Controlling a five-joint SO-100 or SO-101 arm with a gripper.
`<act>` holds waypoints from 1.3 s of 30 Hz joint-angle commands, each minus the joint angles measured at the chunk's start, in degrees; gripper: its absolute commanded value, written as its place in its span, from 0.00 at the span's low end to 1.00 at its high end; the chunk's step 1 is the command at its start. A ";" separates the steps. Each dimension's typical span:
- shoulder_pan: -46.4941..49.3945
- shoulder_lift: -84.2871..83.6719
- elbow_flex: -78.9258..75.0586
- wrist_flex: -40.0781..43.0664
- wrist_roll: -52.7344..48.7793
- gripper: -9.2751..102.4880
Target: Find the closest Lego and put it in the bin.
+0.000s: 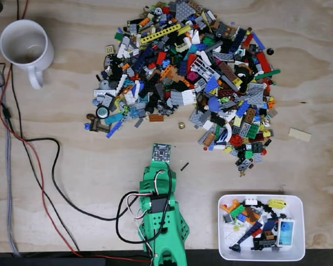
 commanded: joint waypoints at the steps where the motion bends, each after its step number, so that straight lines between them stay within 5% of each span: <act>1: 0.35 0.53 -0.70 -3.08 -1.14 0.08; 39: 6.94 -7.47 -9.93 -8.35 2.46 0.08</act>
